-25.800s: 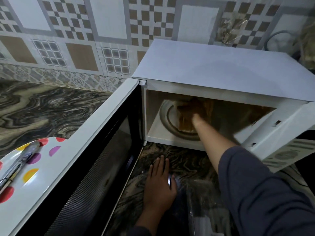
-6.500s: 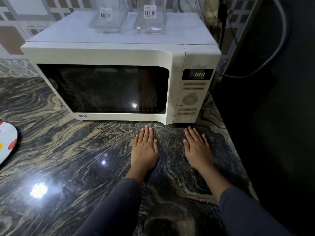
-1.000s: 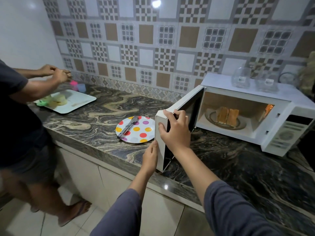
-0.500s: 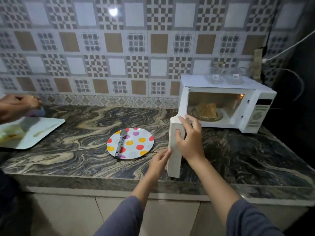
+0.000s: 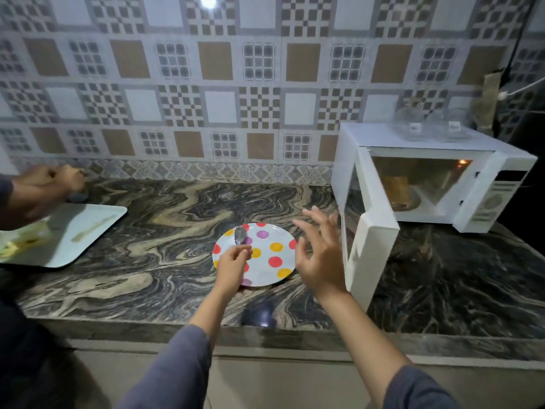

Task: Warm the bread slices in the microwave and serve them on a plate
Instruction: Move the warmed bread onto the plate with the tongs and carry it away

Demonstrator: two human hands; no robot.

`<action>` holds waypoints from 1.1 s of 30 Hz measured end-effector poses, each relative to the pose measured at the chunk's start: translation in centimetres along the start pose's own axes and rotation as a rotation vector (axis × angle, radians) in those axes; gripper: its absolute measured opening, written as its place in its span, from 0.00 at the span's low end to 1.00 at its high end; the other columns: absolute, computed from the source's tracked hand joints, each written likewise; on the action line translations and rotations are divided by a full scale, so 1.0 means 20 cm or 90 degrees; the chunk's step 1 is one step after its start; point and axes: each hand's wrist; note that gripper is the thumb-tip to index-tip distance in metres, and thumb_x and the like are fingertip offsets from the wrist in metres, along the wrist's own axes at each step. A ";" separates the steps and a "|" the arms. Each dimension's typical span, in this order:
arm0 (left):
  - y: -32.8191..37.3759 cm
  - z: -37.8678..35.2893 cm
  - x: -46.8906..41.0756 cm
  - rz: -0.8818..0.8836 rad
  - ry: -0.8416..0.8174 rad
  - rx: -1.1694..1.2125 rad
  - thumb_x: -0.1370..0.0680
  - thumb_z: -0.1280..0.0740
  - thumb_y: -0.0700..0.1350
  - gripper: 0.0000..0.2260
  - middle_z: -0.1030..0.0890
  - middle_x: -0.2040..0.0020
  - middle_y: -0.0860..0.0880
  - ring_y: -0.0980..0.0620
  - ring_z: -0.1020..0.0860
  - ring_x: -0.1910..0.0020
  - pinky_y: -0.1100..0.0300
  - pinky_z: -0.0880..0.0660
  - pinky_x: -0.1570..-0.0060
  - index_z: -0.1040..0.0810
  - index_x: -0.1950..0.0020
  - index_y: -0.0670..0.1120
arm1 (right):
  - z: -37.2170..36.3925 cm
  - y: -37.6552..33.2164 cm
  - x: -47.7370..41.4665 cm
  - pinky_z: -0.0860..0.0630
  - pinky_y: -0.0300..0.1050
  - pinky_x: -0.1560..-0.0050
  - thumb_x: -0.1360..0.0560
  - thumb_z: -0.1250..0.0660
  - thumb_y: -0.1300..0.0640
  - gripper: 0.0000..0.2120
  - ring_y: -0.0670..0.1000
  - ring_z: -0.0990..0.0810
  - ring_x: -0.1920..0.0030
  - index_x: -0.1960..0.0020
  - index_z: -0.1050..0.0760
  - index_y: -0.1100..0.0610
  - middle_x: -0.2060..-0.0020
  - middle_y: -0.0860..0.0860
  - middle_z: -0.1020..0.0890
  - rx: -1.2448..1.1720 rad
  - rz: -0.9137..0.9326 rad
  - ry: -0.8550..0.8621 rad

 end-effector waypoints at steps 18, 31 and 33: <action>-0.41 0.20 -0.59 0.090 0.113 -0.345 0.29 0.36 0.36 0.10 0.21 0.52 0.38 0.40 0.25 0.51 0.54 0.32 0.53 0.21 0.50 0.38 | -0.82 0.69 -0.01 0.31 0.50 0.46 0.26 0.41 0.68 0.15 0.64 0.28 0.43 0.40 0.28 0.66 0.42 0.65 0.30 0.091 -0.553 -0.301; -0.36 0.27 -0.33 0.079 0.061 -0.080 0.23 0.43 0.31 0.17 0.25 0.43 0.47 0.50 0.27 0.44 0.70 0.31 0.49 0.32 0.35 0.39 | -0.70 0.44 0.17 0.33 0.44 0.52 0.25 0.47 0.70 0.14 0.60 0.25 0.47 0.42 0.31 0.62 0.45 0.61 0.24 -0.011 -0.595 -0.127; -0.36 0.31 -0.26 0.081 0.047 -0.056 0.22 0.44 0.31 0.18 0.26 0.39 0.48 0.50 0.28 0.40 0.64 0.32 0.43 0.33 0.32 0.40 | -0.65 0.38 0.22 0.31 0.45 0.52 0.24 0.47 0.69 0.15 0.60 0.25 0.46 0.41 0.30 0.61 0.45 0.60 0.23 -0.016 -0.598 -0.117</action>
Point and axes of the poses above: each hand's wrist, its own x-axis away from the middle knuckle, its own z-axis out of the back of the hand, y = z × x
